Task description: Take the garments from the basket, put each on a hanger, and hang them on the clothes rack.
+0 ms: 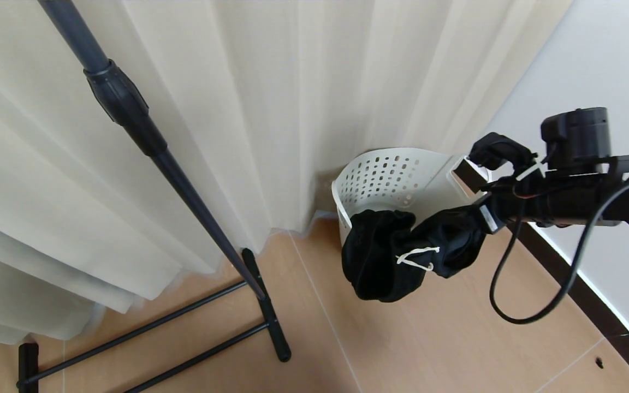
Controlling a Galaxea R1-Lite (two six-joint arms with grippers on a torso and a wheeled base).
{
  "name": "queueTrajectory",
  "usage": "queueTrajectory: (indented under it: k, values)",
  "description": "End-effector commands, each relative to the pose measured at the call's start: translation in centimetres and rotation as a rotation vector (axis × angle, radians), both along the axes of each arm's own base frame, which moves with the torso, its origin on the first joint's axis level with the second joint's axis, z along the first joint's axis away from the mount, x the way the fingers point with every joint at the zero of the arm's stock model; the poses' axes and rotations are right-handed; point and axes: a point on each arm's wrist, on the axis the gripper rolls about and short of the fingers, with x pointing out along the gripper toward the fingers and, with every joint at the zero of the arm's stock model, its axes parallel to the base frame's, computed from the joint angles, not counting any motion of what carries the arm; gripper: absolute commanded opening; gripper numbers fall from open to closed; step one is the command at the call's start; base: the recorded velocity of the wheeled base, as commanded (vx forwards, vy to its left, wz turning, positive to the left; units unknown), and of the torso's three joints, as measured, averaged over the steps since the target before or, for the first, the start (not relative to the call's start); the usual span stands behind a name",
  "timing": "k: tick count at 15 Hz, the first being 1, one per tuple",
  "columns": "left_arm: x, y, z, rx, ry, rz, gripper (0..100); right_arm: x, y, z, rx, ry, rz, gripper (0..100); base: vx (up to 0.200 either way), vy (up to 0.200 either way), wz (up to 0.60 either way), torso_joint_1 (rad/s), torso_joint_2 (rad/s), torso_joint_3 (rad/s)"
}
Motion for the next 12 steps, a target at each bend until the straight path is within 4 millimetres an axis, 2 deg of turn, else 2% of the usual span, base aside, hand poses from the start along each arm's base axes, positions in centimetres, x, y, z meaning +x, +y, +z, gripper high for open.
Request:
queueTrajectory:
  k: [1,6,8,12]
  values:
    - [0.0,0.0,0.0,-0.002,0.000,0.001,100,4.4,2.6,-3.6,-0.045,0.068,0.022,100,0.000,0.000,0.00,0.000,0.00,0.000]
    - [0.0,0.0,0.0,0.000,0.000,0.003,100,8.2,3.9,-7.3,-0.060,0.093,0.018,100,0.000,0.000,0.00,0.000,0.00,0.000]
    - [0.0,0.0,0.0,0.000,0.000,0.004,100,10.4,4.4,-7.4,-0.059,0.041,-0.001,100,0.000,0.000,0.00,0.000,0.00,0.000]
    - [0.0,0.0,0.0,0.000,0.000,0.003,100,11.8,4.6,-7.3,-0.073,0.003,0.010,100,0.000,0.000,0.00,0.000,0.00,0.000]
